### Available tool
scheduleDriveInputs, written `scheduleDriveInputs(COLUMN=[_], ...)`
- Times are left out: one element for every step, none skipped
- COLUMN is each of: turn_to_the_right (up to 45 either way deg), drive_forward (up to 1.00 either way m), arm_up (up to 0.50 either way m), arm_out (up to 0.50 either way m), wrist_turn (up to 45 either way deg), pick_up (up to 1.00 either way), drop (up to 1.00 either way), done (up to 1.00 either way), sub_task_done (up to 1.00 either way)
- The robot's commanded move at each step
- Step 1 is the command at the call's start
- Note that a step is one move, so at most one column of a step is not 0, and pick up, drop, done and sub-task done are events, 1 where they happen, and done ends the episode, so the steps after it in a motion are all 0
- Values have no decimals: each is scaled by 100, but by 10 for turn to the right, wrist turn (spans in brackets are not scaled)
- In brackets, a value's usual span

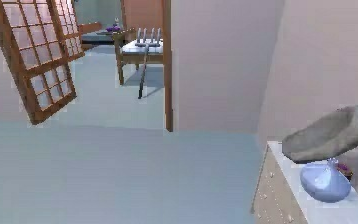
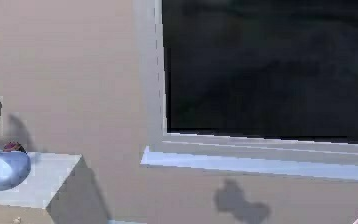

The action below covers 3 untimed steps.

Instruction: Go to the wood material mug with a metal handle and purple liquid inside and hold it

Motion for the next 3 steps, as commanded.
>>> scheduleDriveInputs(turn_to_the_right=[450,0,-450], drive_forward=[0,45,0], arm_up=[0,0,0], arm_out=[0,0,0], wrist_turn=[0,0,0], pick_up=[0,0,0], drop=[0,0,0], done=[0,0,0], sub_task_done=[0,0,0])
